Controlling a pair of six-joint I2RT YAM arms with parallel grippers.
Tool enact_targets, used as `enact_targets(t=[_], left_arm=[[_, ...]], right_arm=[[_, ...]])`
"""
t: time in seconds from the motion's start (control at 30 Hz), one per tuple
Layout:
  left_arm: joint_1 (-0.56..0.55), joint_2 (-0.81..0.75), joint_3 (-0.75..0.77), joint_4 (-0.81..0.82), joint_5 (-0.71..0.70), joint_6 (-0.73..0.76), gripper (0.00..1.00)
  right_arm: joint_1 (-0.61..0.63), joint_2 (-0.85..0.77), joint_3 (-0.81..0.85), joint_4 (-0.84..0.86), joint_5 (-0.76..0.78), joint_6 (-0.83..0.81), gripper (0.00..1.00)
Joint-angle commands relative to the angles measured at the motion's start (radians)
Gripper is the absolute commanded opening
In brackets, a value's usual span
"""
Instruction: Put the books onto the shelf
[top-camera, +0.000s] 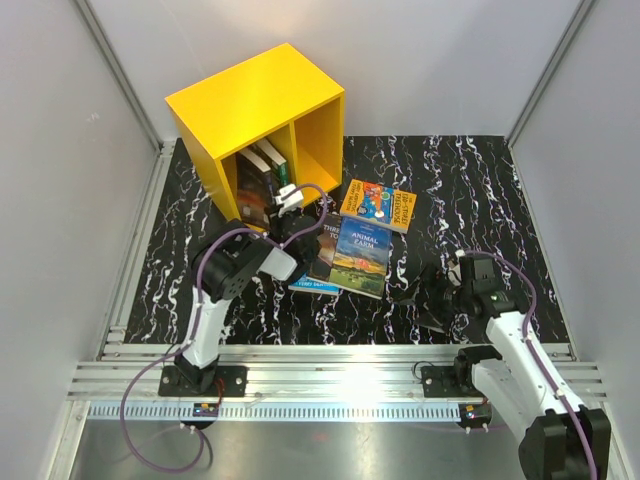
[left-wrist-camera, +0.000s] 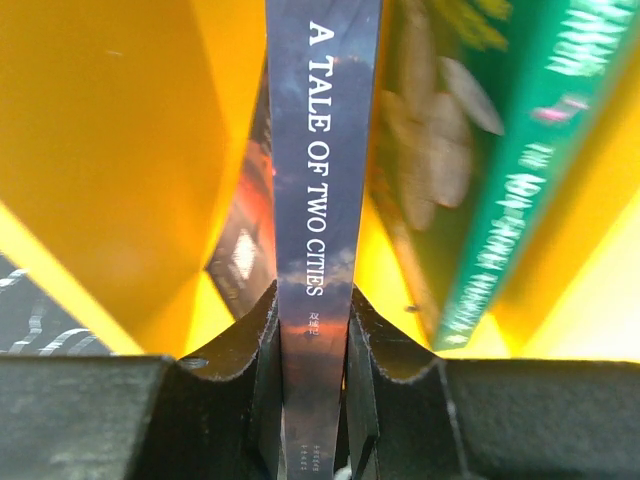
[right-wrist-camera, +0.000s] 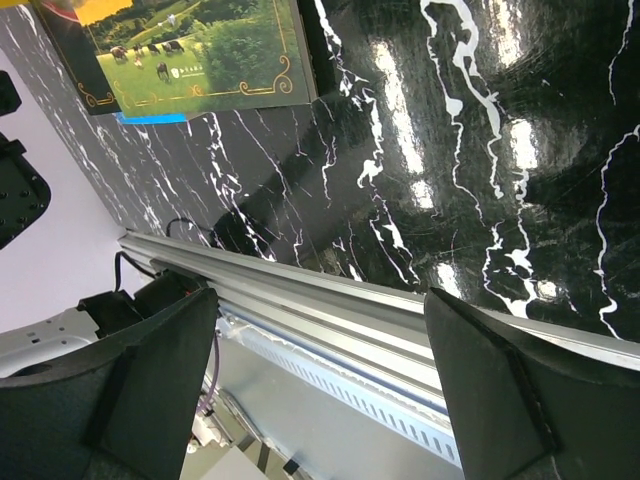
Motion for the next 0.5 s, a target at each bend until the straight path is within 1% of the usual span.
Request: enact_targets(t=[0.0, 0.1, 0.17, 0.2, 0.23, 0.27, 0.33, 0.47], left_arm=[[-0.025, 0.027, 0.073, 0.442, 0.097, -0.068, 0.00], [-0.020, 0.050, 0.108, 0.442, 0.159, -0.050, 0.00], [-0.022, 0.055, 0.116, 0.444, 0.208, -0.011, 0.09], [-0.022, 0.055, 0.119, 0.442, 0.225, 0.001, 0.10], [-0.013, 0.053, 0.117, 0.442, 0.228, 0.012, 0.08], [-0.002, 0.050, 0.114, 0.442, 0.234, 0.013, 0.00], [0.041, 0.032, 0.096, 0.444, 0.293, -0.008, 0.00], [0.114, -0.011, 0.079, 0.444, 0.328, -0.051, 0.00]], right_arm=[[0.004, 0.000, -0.019, 0.036, -0.011, -0.003, 0.91], [0.004, 0.000, -0.042, 0.058, -0.015, 0.008, 0.91], [0.003, -0.002, -0.045, 0.067, -0.017, 0.012, 0.91], [0.004, -0.002, -0.045, 0.072, -0.017, 0.014, 0.91], [0.004, 0.000, -0.045, 0.073, -0.015, 0.012, 0.91], [0.003, 0.003, -0.044, 0.075, -0.015, 0.014, 0.91], [0.003, 0.004, -0.045, 0.078, -0.017, 0.014, 0.91], [0.004, 0.004, -0.052, 0.089, -0.015, 0.022, 0.91]])
